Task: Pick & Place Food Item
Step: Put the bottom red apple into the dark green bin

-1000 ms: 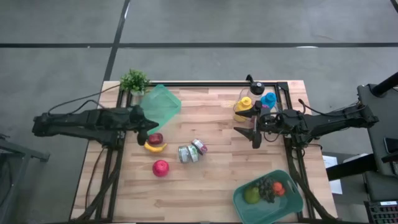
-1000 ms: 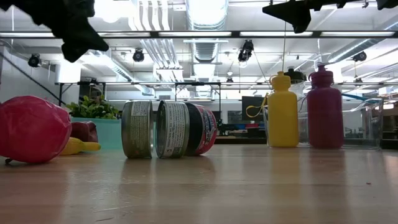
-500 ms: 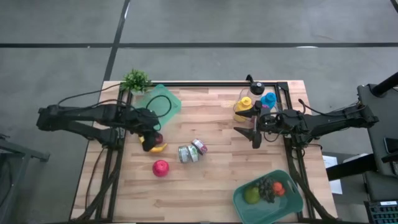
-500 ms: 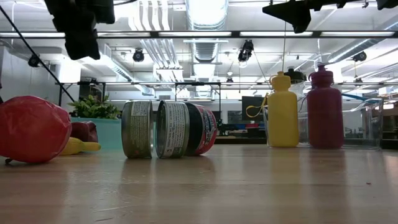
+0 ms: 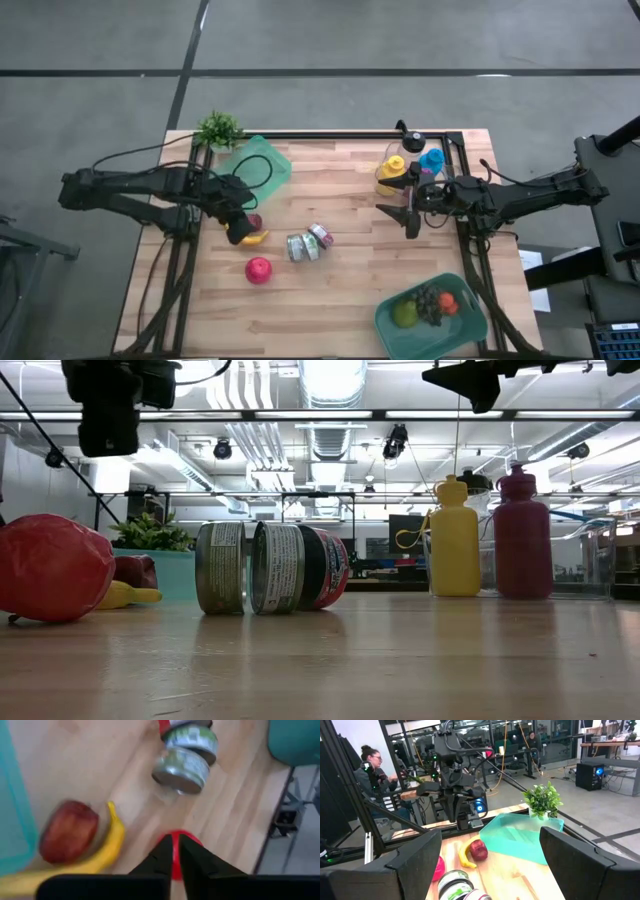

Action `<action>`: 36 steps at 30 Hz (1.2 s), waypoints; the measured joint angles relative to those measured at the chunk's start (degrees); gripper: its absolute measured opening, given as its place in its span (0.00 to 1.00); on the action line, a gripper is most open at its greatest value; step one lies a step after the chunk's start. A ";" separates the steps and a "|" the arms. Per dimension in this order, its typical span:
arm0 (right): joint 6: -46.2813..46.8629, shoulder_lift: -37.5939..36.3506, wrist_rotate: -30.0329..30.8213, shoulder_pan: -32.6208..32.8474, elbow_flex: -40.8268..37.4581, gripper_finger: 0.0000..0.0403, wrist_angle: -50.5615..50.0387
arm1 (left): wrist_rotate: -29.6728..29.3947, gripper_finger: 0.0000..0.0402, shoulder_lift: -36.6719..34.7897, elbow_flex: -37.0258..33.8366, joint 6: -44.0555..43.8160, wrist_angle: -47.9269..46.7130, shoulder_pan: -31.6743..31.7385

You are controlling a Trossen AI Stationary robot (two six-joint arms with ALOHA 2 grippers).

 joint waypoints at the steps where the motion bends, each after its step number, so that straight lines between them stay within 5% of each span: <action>1: 0.00 0.00 0.00 -0.01 0.00 0.83 0.00 | 0.43 0.13 0.00 0.00 -0.71 -0.45 -0.31; 19: 0.00 0.00 0.00 0.00 0.00 0.83 0.00 | -0.92 0.97 -0.20 -0.14 -11.37 -2.19 -9.70; 36: 0.00 0.00 0.00 0.00 0.00 0.83 0.00 | -9.38 0.94 8.51 -0.22 -21.16 7.26 -21.47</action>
